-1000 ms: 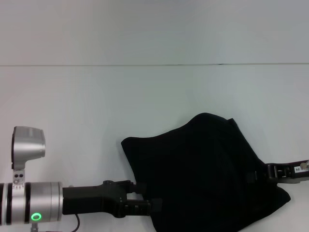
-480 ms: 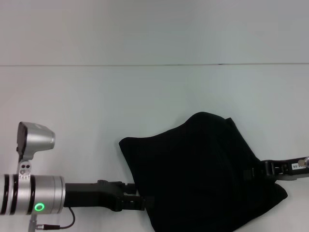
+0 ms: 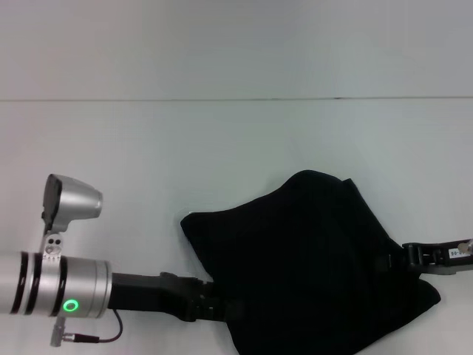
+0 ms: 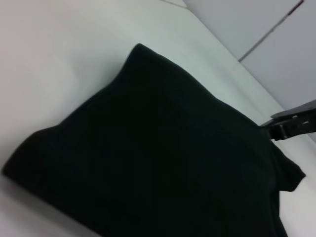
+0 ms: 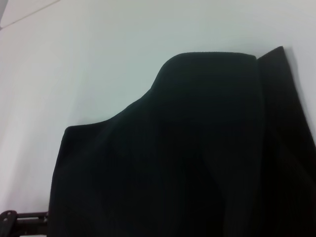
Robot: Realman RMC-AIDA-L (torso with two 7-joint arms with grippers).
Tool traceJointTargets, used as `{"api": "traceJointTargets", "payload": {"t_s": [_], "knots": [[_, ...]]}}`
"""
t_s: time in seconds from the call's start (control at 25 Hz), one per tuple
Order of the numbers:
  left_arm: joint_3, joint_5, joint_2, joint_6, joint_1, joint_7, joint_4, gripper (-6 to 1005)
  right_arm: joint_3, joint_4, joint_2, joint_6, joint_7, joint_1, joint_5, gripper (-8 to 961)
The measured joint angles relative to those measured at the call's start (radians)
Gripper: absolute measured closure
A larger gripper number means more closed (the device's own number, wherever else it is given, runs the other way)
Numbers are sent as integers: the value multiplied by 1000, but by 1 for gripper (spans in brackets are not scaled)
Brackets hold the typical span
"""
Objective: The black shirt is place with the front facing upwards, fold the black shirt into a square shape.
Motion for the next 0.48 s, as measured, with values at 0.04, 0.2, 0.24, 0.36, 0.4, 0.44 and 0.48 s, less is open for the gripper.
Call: {"api": "traceJointTargets", "payload": {"t_s": [0.04, 0.2, 0.24, 0.36, 0.4, 0.44, 0.48], "knots": [[2, 0, -1, 2, -2, 0, 0, 242, 6, 2, 0, 0, -3, 0, 0, 903], [17, 2, -4, -1, -14, 0, -1, 251, 16, 4, 0, -3, -12, 0, 0, 903], [21, 2, -5, -4, -17, 0, -3, 253, 19, 4, 0, -3, -15, -1, 0, 903], [31, 2, -7, -8, -24, -1, -7, 259, 28, 6, 0, -5, -22, -2, 0, 903], [37, 3, -10, -12, -27, -1, -8, 334, 29, 7, 0, -5, -22, -2, 0, 903], [42, 4, -12, -21, -29, -2, -8, 410, 30, 7, 0, -5, -23, -2, 0, 902], [52, 4, -15, -33, -31, -5, -9, 485, 30, 9, 0, -6, -23, -2, 0, 902]]}}
